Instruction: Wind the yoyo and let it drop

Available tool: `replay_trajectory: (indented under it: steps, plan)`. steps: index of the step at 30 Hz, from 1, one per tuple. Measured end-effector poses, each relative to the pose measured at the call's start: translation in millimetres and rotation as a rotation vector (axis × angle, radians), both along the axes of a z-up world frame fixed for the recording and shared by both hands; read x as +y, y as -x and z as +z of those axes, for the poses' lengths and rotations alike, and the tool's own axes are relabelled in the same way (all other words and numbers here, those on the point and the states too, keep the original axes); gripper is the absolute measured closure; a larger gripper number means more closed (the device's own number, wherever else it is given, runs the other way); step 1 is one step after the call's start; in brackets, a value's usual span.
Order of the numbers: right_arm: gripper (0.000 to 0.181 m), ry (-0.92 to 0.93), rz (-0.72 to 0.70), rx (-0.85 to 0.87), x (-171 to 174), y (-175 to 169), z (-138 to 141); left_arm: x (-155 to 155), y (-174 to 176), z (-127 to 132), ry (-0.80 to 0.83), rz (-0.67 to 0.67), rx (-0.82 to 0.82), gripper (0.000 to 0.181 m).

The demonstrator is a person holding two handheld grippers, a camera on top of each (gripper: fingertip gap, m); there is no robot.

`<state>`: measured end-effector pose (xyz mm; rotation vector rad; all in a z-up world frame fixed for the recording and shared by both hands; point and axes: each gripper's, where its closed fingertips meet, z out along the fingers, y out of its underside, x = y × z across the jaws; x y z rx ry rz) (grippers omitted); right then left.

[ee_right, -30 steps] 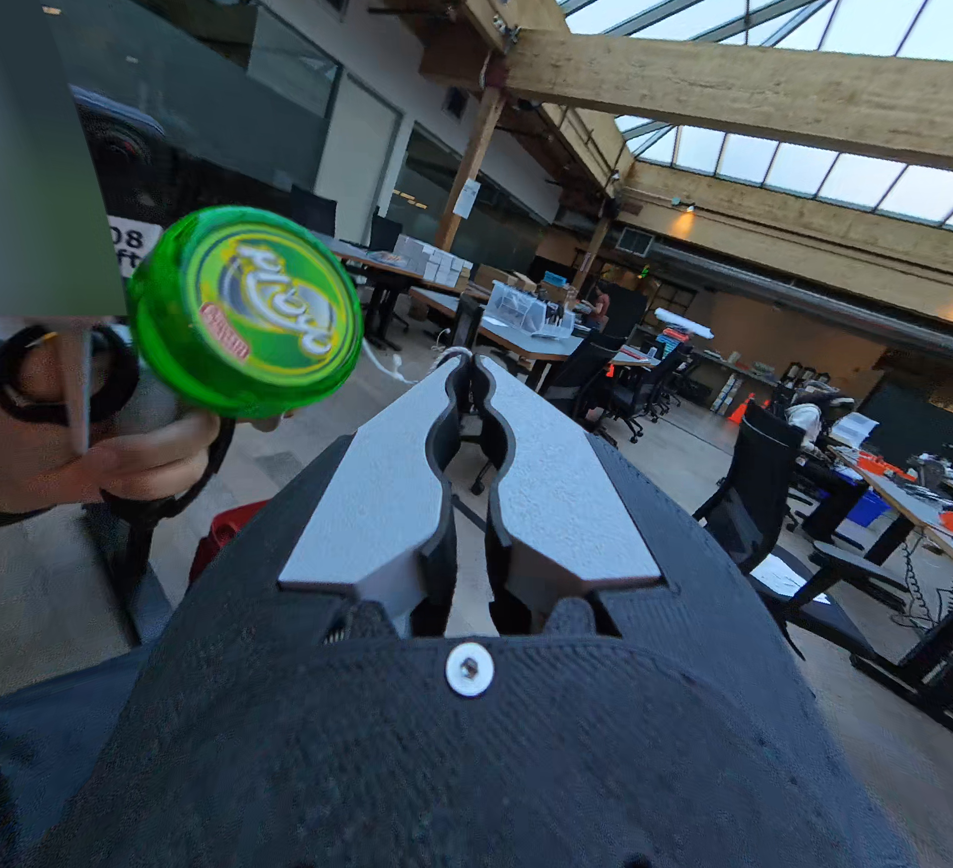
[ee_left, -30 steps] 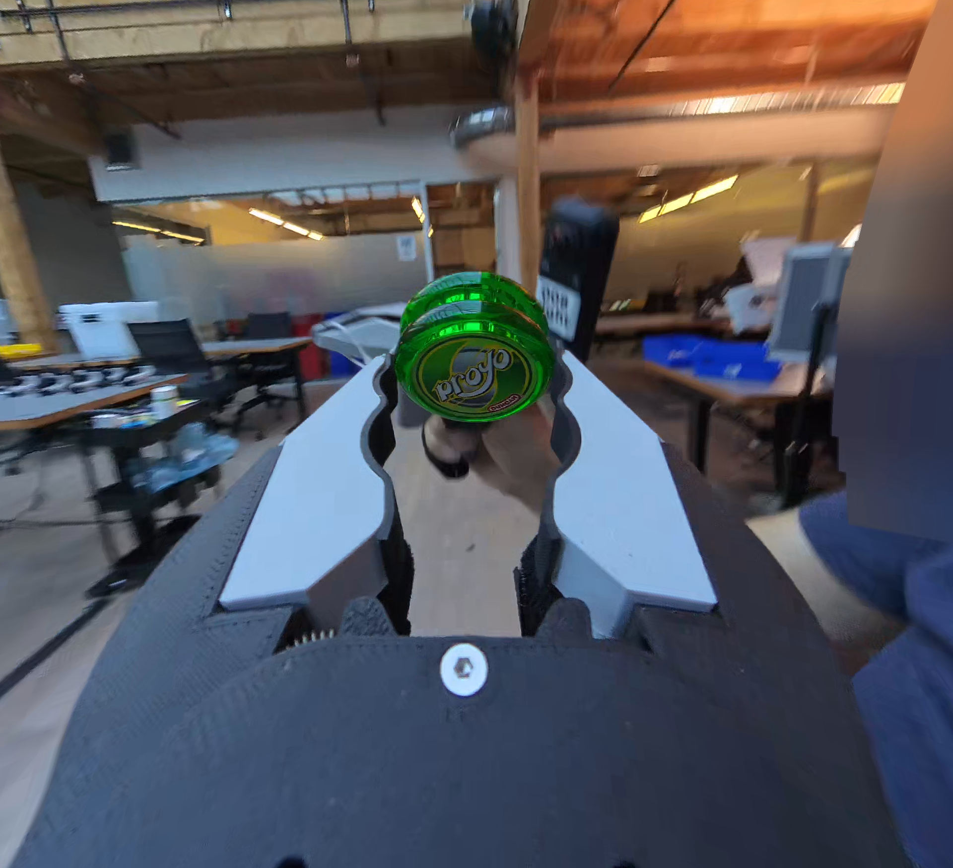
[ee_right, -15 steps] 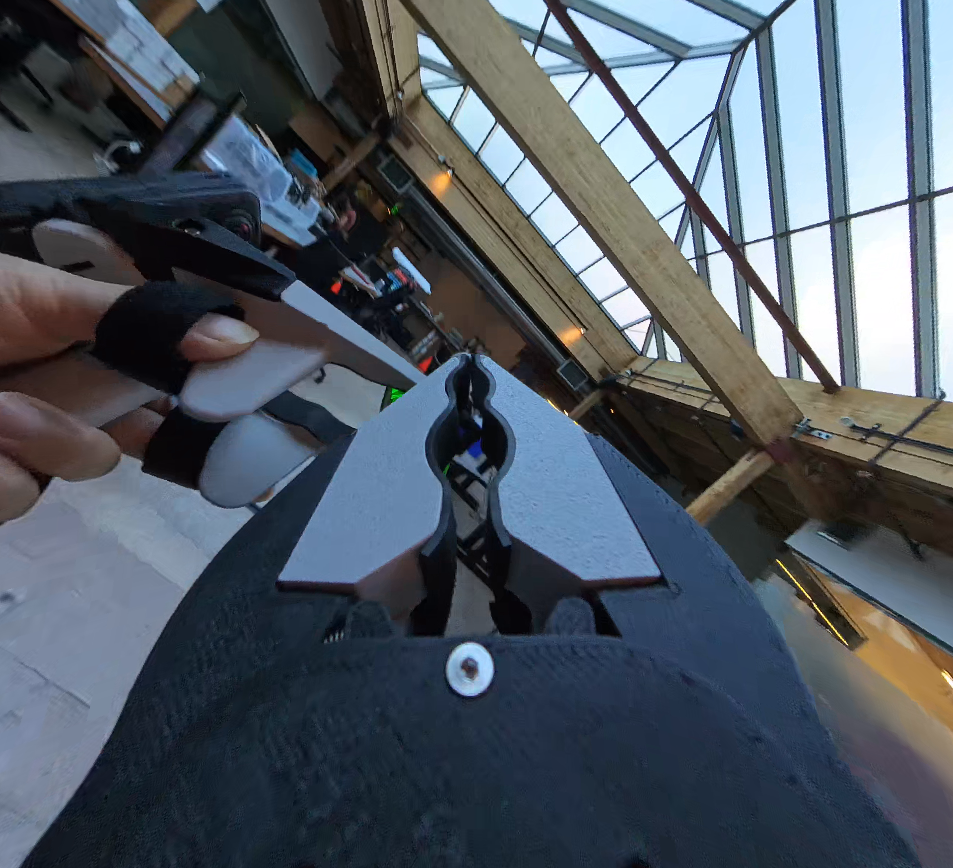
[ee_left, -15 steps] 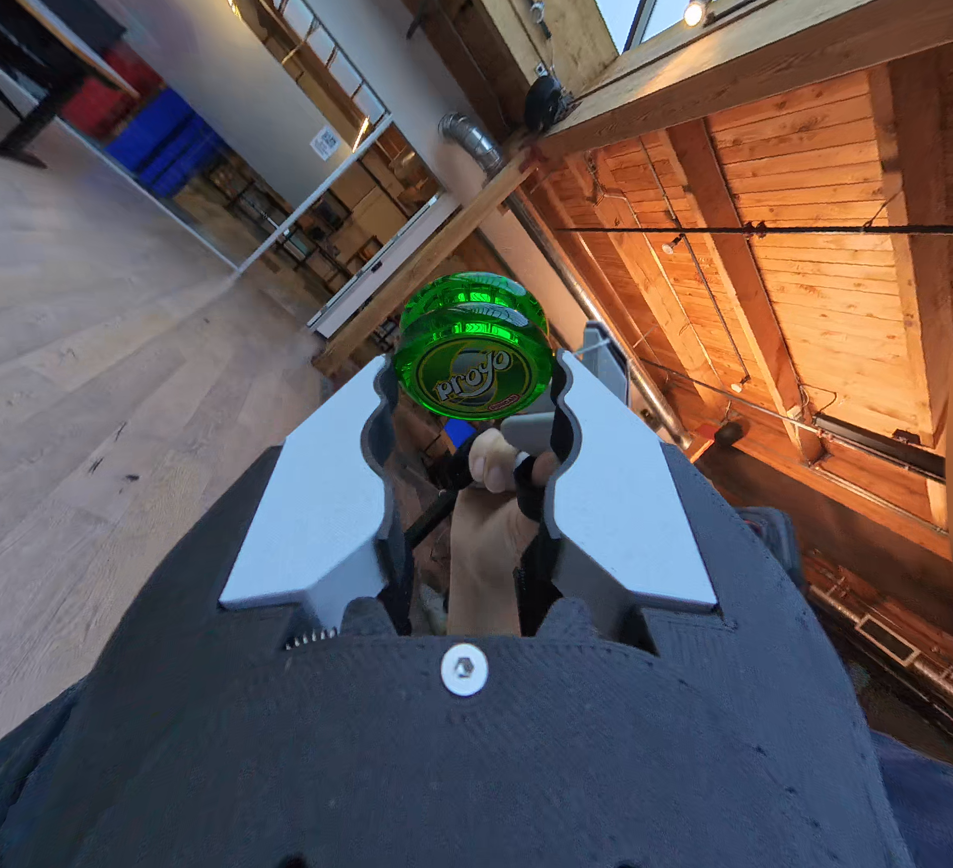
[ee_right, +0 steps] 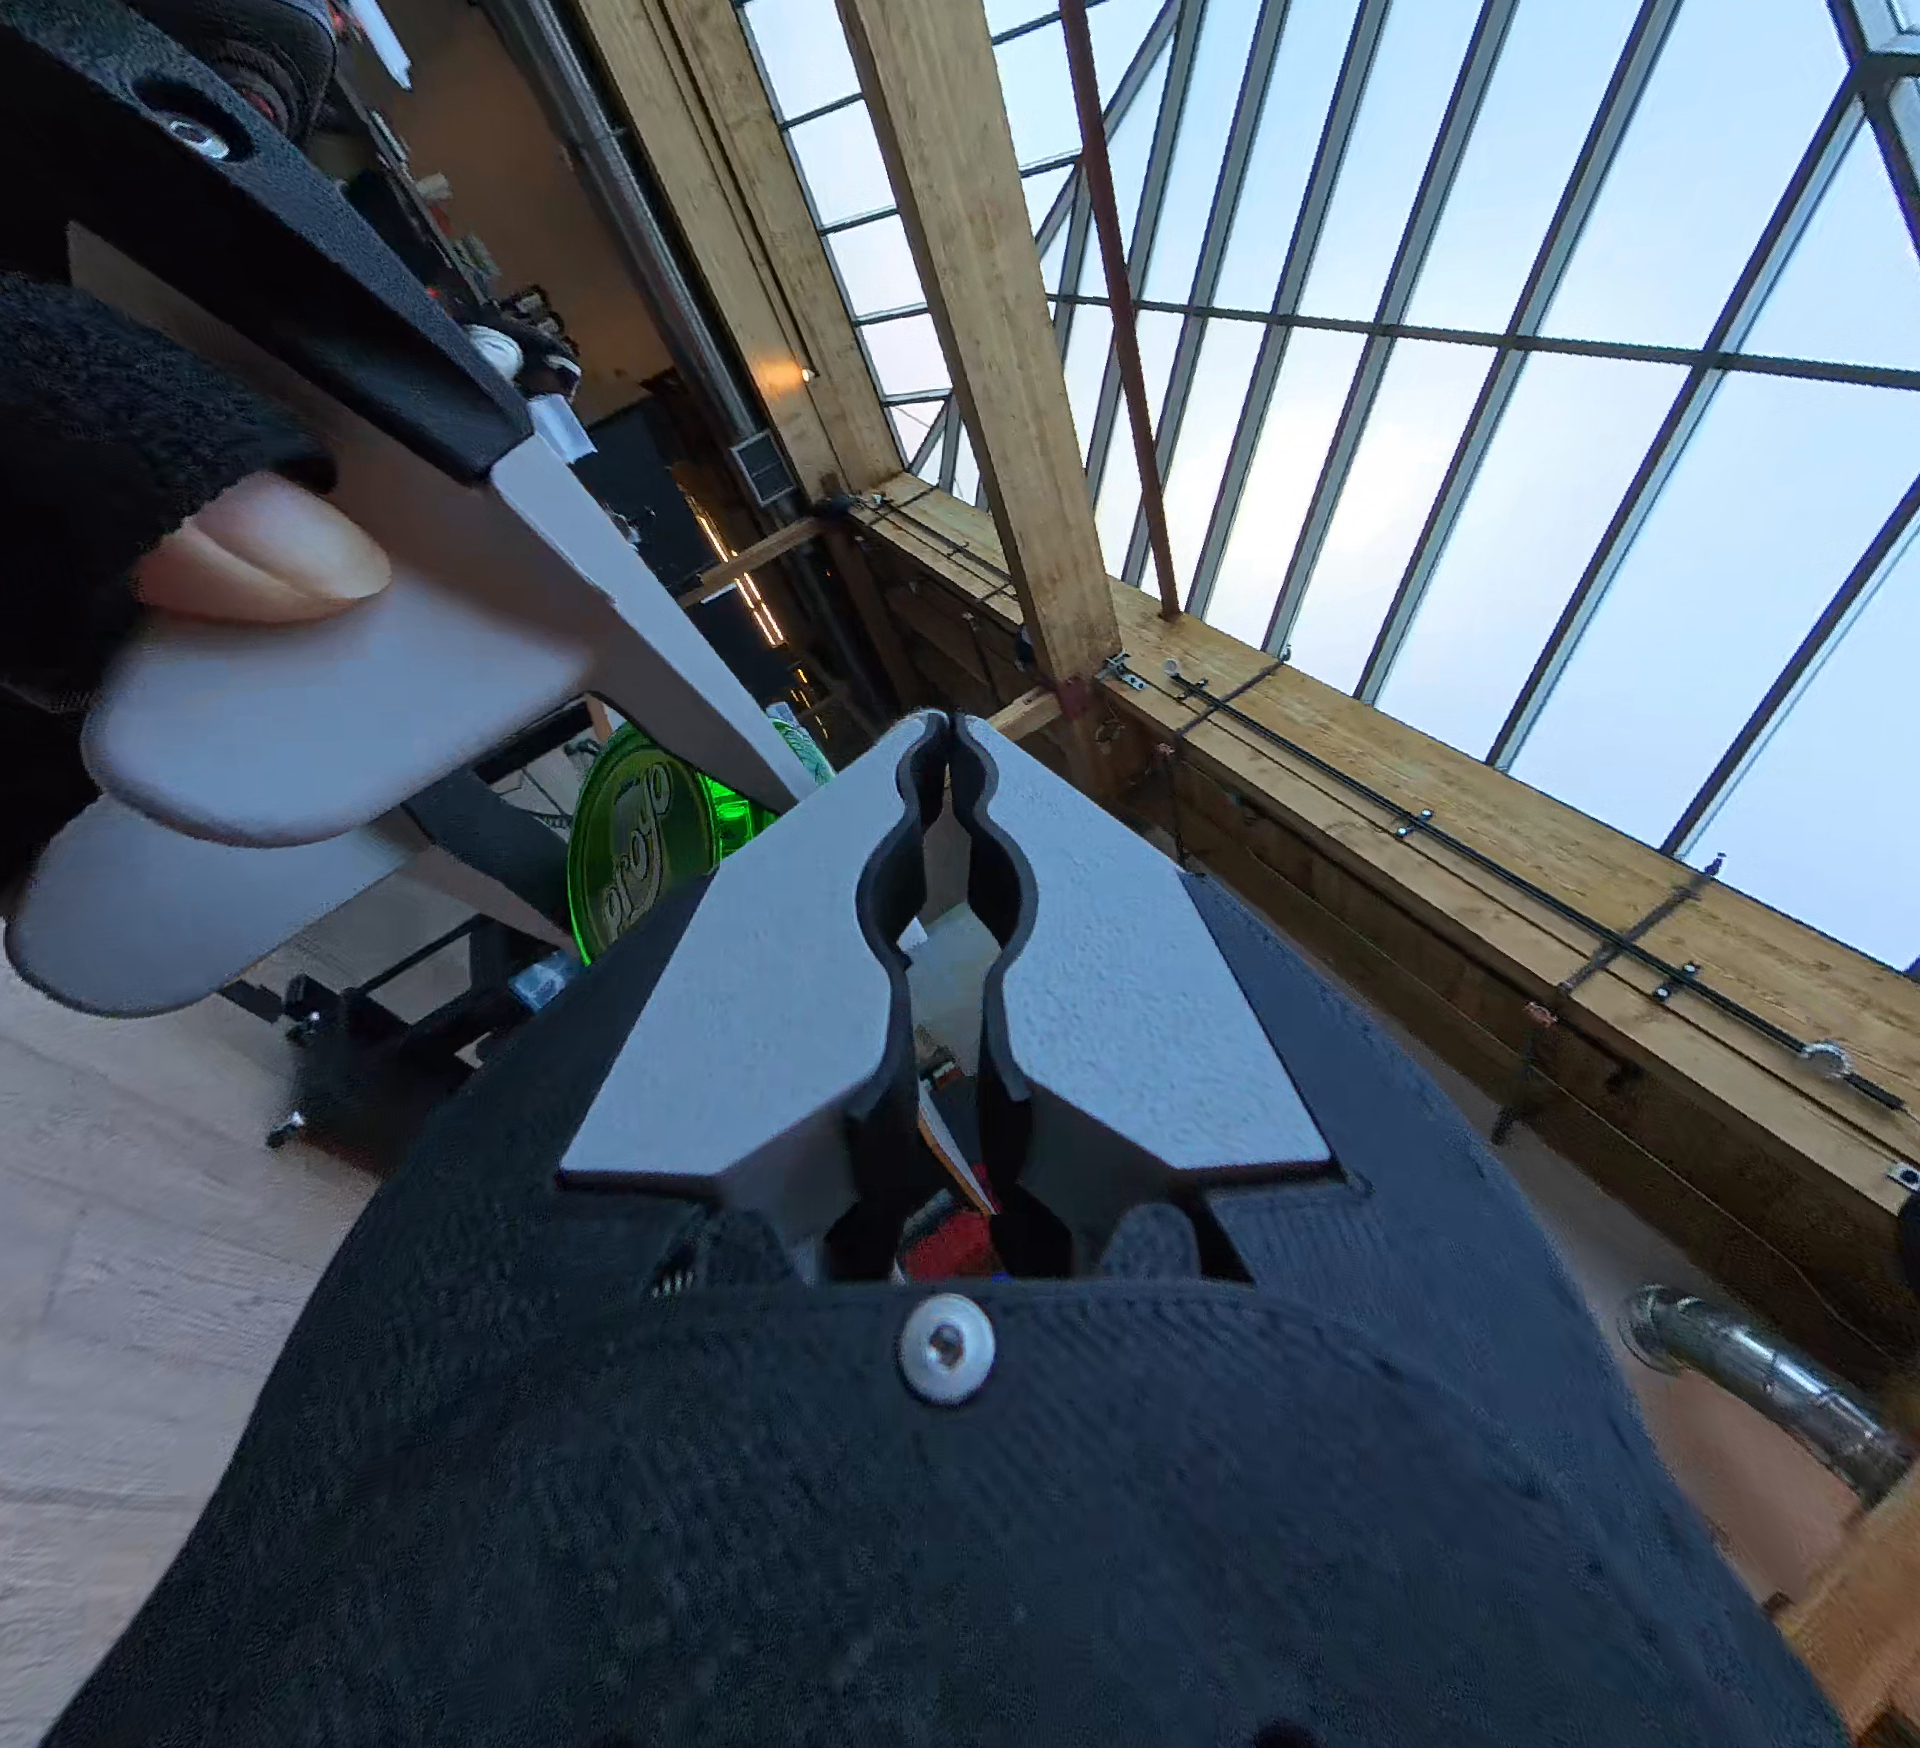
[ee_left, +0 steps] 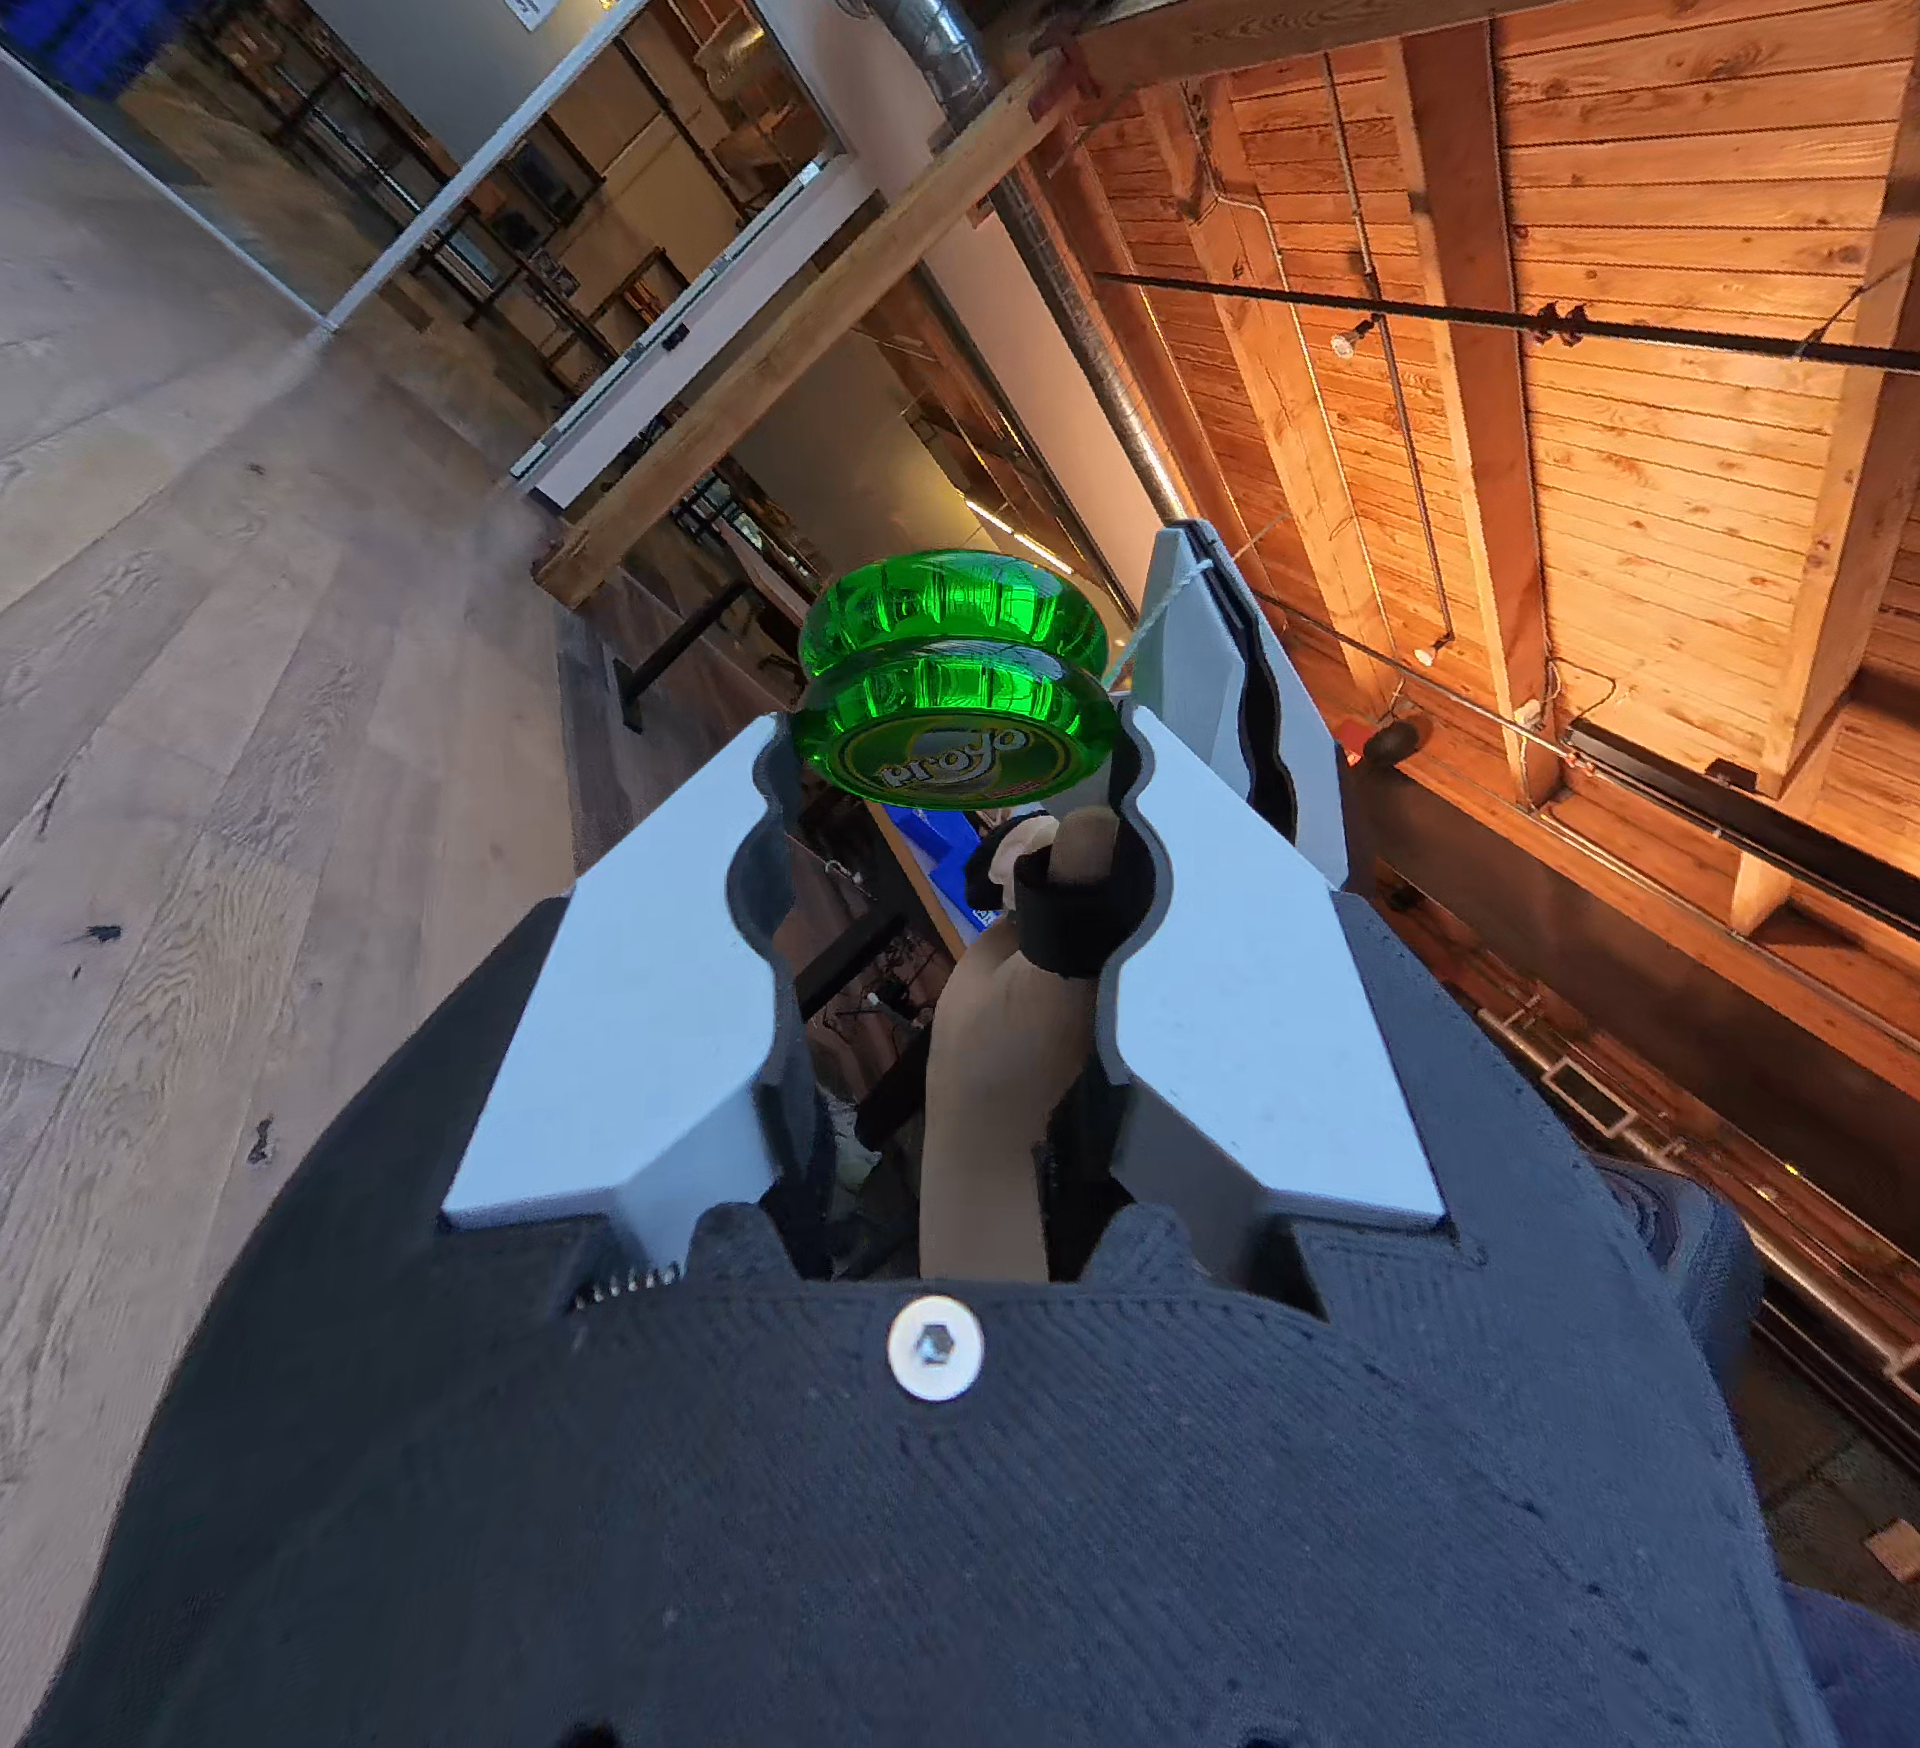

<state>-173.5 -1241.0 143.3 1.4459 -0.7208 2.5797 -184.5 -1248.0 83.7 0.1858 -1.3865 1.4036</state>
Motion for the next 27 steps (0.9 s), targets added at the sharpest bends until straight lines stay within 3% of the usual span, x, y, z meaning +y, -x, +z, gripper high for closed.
replay_trajectory:
  steps: [5,9,13,17,22,24,27]
  plan:
    - [0.181,-0.006,-0.035,-0.025,-82,2,28,-86,0,26,-0.008,-0.06,0.045,0.123]
    - [0.181,0.034,-0.135,0.044,-146,9,73,-148,12,71,-0.041,-0.097,0.067,0.122]
    - [0.181,0.005,-0.187,0.129,-207,34,151,-206,46,147,-0.105,-0.204,0.156,0.122]
    - [0.181,-0.075,-0.19,0.264,-261,81,237,-260,102,235,-0.182,-0.366,0.208,0.122]
    - [0.181,-0.189,-0.28,0.365,-317,140,321,-304,164,322,-0.255,-0.535,0.12,0.122]
    - [0.181,-0.216,-0.323,0.38,-335,155,337,-324,175,336,-0.286,-0.568,0.041,0.122]
    - [0.181,-0.261,-0.405,0.376,-365,171,335,-352,186,333,-0.359,-0.661,-0.166,0.121]
